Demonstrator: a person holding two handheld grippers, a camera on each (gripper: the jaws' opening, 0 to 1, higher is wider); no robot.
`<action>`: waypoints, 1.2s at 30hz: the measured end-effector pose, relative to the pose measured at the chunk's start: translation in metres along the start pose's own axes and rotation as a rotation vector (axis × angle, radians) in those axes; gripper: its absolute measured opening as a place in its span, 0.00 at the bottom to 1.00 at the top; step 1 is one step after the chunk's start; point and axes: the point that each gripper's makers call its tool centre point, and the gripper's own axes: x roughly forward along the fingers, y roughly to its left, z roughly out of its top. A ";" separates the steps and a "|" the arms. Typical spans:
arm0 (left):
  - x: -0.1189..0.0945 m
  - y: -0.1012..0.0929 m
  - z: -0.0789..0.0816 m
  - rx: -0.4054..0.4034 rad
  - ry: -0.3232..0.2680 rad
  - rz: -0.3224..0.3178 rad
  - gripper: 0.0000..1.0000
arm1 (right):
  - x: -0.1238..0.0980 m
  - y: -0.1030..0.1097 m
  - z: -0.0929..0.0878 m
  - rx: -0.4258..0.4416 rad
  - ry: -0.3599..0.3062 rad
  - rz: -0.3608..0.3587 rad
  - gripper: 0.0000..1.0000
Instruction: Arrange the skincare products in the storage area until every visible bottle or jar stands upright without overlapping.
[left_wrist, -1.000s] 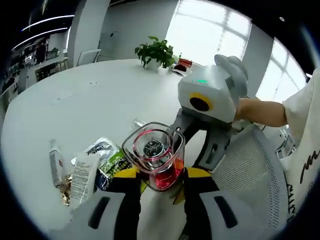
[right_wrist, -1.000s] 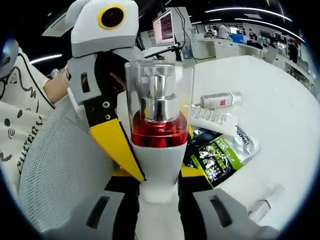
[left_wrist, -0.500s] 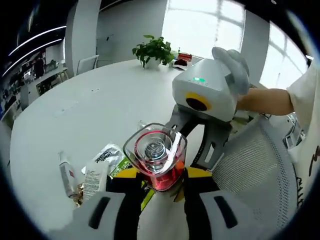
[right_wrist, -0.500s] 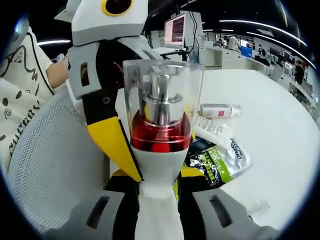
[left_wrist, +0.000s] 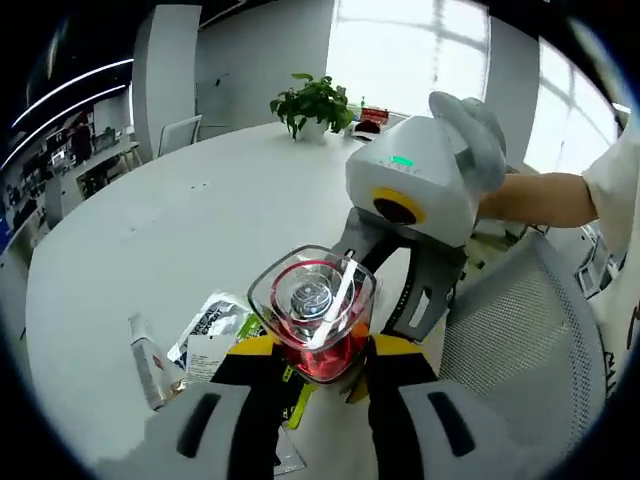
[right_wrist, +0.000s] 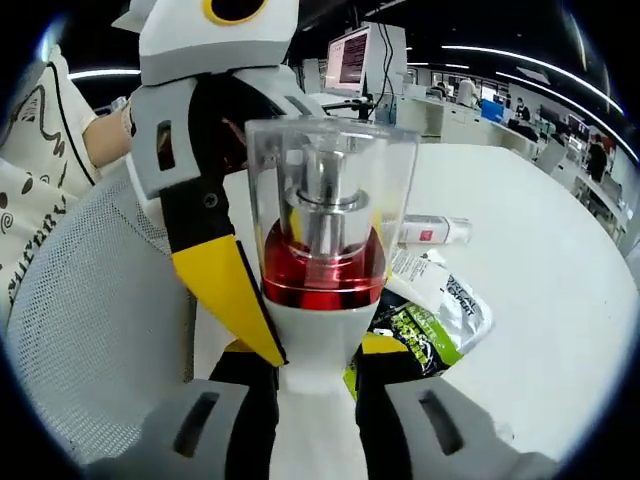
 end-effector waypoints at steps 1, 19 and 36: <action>0.000 0.001 0.001 0.000 0.001 0.002 0.26 | 0.000 -0.001 0.000 -0.002 0.000 -0.001 0.28; 0.012 0.025 0.012 0.035 0.005 0.030 0.26 | 0.005 -0.034 0.001 -0.013 0.012 -0.048 0.28; 0.022 0.037 0.023 -0.002 -0.038 0.065 0.26 | 0.002 -0.058 -0.004 -0.068 0.069 -0.040 0.28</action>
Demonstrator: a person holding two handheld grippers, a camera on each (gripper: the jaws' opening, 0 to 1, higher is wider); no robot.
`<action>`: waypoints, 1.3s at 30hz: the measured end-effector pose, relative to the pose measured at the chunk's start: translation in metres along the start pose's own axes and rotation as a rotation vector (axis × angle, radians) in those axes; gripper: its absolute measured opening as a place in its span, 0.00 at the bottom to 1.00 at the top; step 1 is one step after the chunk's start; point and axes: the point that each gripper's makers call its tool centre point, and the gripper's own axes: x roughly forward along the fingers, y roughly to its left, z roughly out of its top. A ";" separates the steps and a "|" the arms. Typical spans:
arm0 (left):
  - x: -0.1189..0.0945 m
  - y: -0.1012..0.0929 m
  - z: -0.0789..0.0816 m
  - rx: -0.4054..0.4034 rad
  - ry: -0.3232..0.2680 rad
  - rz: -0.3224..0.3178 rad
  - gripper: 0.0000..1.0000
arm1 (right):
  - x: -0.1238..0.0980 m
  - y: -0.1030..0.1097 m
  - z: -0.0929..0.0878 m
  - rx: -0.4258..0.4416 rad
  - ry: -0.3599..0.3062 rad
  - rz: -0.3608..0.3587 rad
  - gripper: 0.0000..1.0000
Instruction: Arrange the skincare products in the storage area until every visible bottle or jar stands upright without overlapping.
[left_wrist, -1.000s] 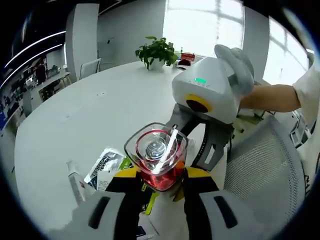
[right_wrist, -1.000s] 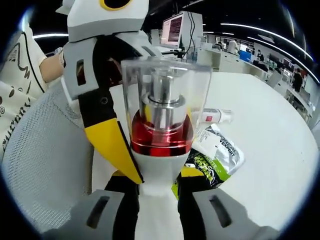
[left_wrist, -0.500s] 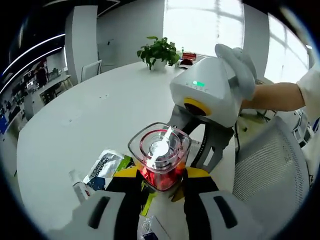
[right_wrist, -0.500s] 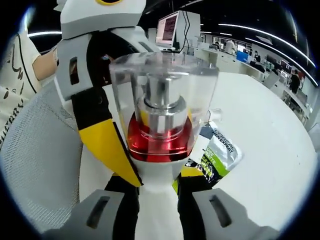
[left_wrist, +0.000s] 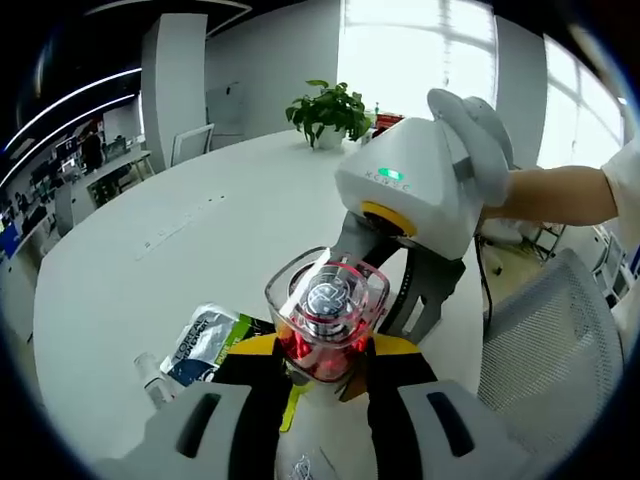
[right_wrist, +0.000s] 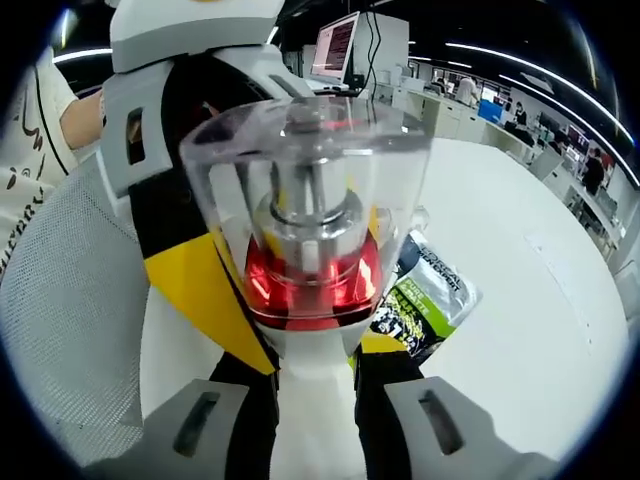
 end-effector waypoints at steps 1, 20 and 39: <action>0.000 0.001 0.000 -0.002 0.000 0.002 0.26 | 0.000 0.000 0.000 0.007 -0.002 0.004 0.28; 0.001 -0.011 0.003 -0.052 -0.034 0.062 0.26 | -0.009 0.009 -0.006 -0.132 0.017 0.124 0.28; 0.001 -0.011 0.006 0.047 -0.107 -0.038 0.27 | -0.009 0.008 -0.009 -0.089 0.036 0.125 0.29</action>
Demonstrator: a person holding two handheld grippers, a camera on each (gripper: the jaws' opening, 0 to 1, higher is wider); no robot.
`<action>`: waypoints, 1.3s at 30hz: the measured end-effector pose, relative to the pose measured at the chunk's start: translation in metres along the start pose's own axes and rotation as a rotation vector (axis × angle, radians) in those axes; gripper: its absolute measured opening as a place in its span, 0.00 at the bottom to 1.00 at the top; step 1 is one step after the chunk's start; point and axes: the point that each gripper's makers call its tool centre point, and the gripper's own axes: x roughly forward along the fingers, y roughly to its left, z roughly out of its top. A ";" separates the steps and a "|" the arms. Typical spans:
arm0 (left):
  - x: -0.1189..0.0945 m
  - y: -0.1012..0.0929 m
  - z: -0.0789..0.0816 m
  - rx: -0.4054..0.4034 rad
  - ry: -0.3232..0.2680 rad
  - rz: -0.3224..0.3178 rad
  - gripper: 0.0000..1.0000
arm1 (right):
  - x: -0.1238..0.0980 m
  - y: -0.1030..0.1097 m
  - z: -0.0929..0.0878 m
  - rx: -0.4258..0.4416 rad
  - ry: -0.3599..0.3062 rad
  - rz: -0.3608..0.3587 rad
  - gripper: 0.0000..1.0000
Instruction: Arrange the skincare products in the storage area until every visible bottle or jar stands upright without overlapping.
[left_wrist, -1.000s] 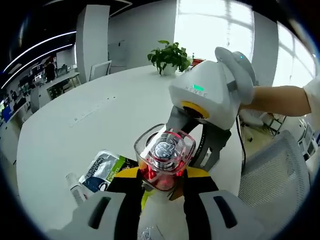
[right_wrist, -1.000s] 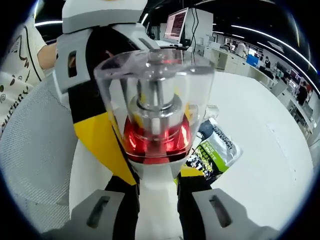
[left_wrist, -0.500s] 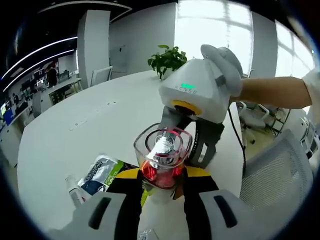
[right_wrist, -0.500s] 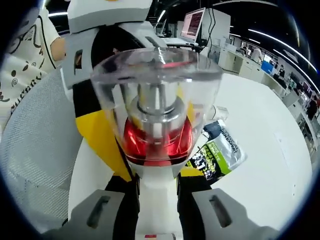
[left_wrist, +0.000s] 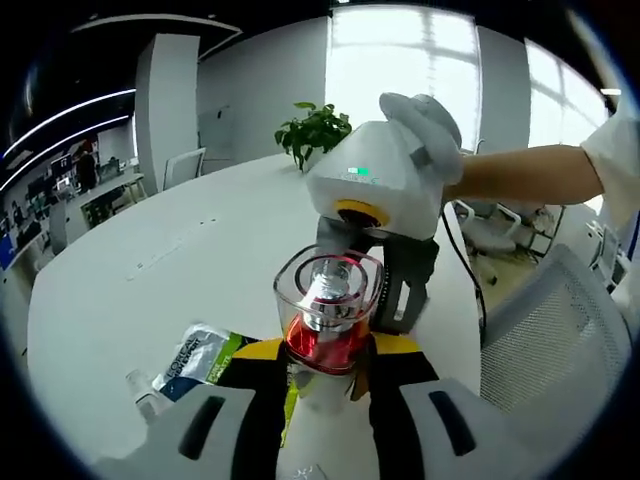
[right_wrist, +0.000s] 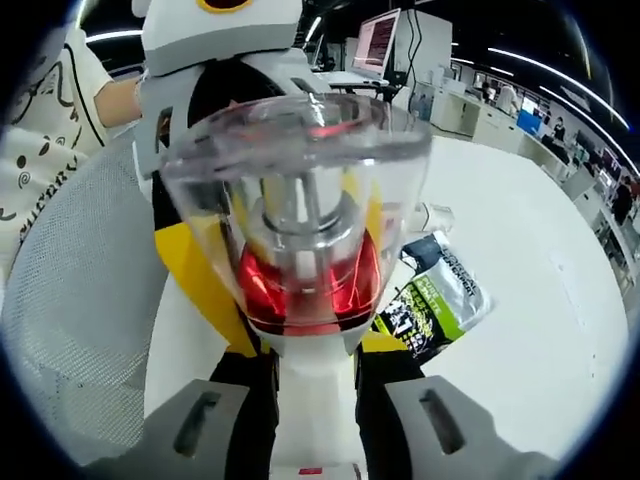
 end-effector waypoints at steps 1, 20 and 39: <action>0.000 0.000 0.000 0.007 0.000 -0.002 0.27 | 0.000 0.000 0.000 0.022 -0.001 -0.006 0.29; -0.011 0.018 -0.018 0.017 0.070 0.073 0.42 | -0.009 -0.006 -0.010 0.123 -0.017 -0.148 0.45; -0.048 0.032 -0.033 -0.012 0.087 0.163 0.68 | -0.036 0.004 0.003 0.202 -0.078 -0.275 0.72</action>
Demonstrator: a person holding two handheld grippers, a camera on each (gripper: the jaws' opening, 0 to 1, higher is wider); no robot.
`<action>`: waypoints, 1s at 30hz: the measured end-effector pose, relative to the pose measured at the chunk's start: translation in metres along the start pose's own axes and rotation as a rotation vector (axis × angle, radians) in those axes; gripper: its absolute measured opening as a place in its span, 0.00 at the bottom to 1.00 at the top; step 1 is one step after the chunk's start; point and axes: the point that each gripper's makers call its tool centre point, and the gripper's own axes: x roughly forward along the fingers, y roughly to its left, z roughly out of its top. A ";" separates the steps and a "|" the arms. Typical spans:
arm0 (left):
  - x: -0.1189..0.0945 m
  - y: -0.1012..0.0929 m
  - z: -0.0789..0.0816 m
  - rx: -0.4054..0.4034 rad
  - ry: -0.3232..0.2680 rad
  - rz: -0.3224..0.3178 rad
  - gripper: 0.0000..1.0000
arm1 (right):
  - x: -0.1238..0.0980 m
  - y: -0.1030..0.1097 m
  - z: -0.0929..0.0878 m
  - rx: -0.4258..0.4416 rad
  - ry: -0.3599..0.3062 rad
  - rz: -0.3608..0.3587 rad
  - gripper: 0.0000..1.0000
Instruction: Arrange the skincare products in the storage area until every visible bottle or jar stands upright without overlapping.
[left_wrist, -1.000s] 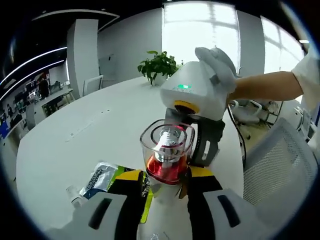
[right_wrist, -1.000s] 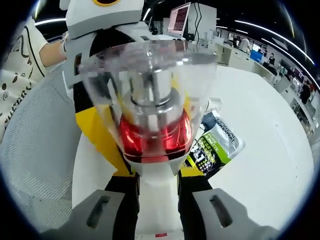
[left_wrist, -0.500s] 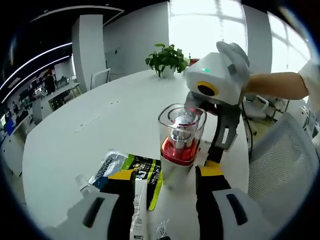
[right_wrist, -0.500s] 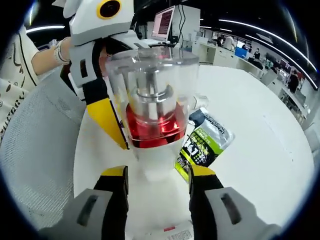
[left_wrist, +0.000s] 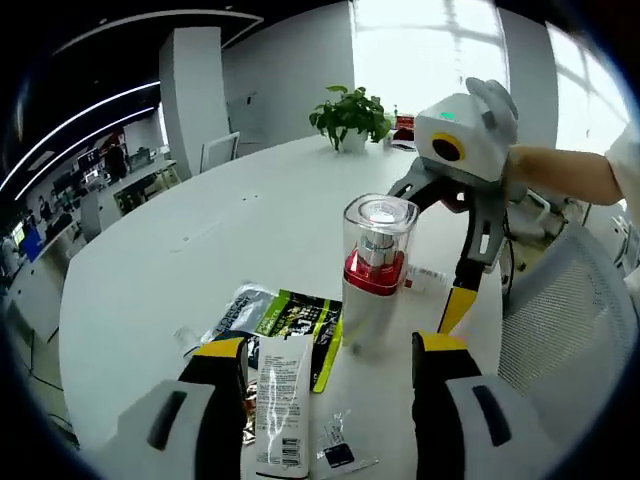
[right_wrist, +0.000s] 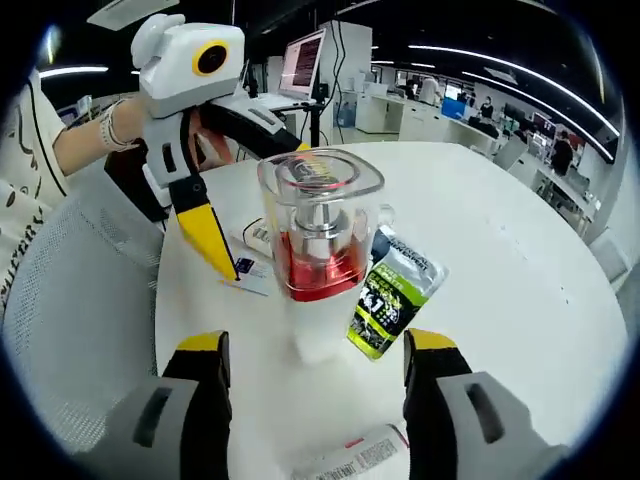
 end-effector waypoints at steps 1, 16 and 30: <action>-0.002 0.000 -0.001 -0.002 -0.001 0.004 0.69 | -0.003 0.001 0.001 0.006 -0.005 -0.002 0.73; -0.037 0.007 -0.003 -0.040 -0.045 0.044 0.83 | -0.028 0.012 0.009 0.062 -0.047 -0.085 0.98; -0.068 0.004 -0.011 -0.043 -0.059 0.093 0.99 | -0.055 0.024 0.025 0.103 -0.099 -0.174 0.99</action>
